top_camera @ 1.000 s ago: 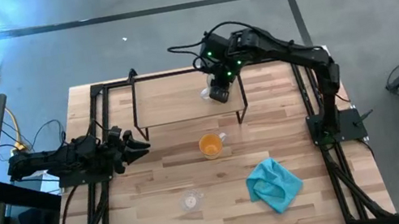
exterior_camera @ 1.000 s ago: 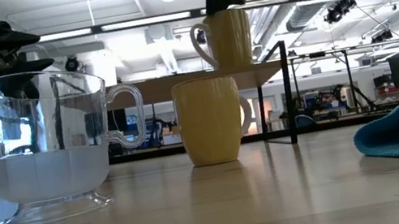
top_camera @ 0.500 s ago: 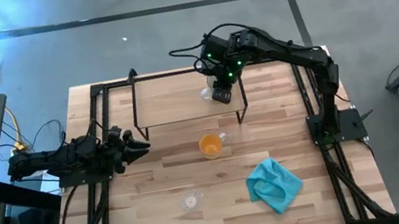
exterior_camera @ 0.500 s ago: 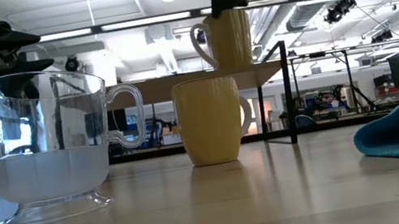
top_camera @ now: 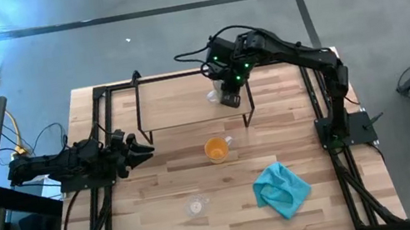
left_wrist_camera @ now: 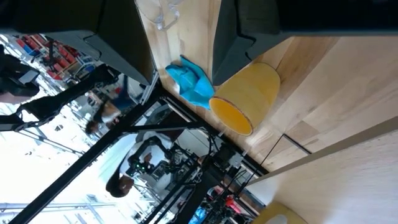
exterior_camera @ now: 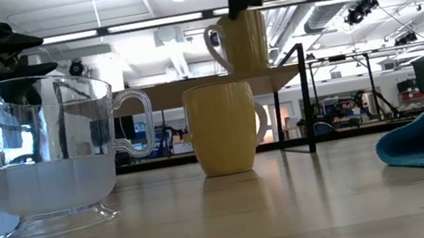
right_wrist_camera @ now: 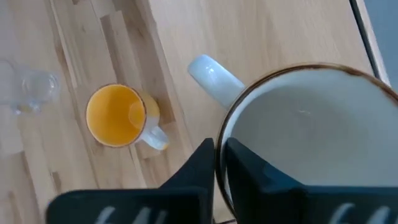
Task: Stack small to large cups/mugs on shelf
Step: Put the white mug on the shelf
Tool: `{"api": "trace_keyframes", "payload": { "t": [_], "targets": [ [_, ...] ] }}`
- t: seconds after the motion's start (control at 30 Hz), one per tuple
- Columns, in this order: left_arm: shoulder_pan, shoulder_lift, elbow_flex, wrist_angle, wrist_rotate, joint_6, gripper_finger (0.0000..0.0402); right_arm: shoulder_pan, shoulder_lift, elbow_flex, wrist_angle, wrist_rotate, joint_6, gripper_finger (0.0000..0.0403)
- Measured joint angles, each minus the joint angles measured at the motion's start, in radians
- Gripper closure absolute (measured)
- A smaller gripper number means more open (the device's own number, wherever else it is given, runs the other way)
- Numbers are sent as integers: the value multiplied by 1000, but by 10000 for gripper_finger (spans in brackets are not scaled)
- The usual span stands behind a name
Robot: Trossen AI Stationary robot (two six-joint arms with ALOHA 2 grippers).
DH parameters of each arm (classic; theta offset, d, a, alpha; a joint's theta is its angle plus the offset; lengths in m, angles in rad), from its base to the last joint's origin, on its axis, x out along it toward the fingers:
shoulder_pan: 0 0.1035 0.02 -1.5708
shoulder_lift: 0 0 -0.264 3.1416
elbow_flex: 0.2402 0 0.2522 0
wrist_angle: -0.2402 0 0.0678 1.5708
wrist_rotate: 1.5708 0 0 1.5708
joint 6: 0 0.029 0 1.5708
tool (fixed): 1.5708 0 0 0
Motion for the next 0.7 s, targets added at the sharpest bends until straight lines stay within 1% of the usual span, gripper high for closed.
{"api": "trace_keyframes", "payload": {
  "t": [0.07,0.2,0.7],
  "targets": [
    [0,0,0,0,0,0,247,0,-1,0,-5,5,-18,396],
    [0,0,0,0,0,0,247,0,-1,1,-24,4,-34,392],
    [0,0,0,0,0,-3,247,2,-4,3,-94,-4,-172,401]
  ]
}}
